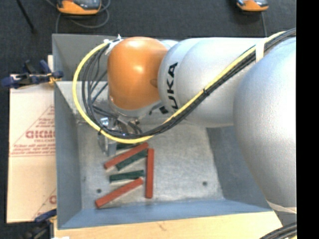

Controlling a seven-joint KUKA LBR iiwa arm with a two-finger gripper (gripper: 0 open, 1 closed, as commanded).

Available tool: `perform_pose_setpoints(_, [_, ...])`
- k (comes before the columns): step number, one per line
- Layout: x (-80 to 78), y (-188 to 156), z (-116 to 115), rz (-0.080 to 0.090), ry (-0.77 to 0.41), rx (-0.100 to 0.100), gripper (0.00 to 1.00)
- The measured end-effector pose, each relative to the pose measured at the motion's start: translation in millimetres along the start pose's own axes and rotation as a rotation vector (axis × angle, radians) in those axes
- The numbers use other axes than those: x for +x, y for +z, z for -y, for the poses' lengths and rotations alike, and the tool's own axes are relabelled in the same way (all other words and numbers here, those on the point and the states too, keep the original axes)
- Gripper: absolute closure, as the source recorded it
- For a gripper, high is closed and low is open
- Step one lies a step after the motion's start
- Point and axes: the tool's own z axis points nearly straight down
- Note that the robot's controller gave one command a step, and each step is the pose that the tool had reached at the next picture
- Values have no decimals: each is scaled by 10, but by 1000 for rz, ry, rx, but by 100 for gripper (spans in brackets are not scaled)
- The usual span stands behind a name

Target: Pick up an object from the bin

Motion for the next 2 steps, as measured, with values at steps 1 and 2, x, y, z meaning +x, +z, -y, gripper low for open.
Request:
perform_pose_setpoints(1, [-85, 99, -112, 3, -21, 0, 100])
perform_pose_setpoints(2, [-300, 144, -170, 3, -4, -1, 100])
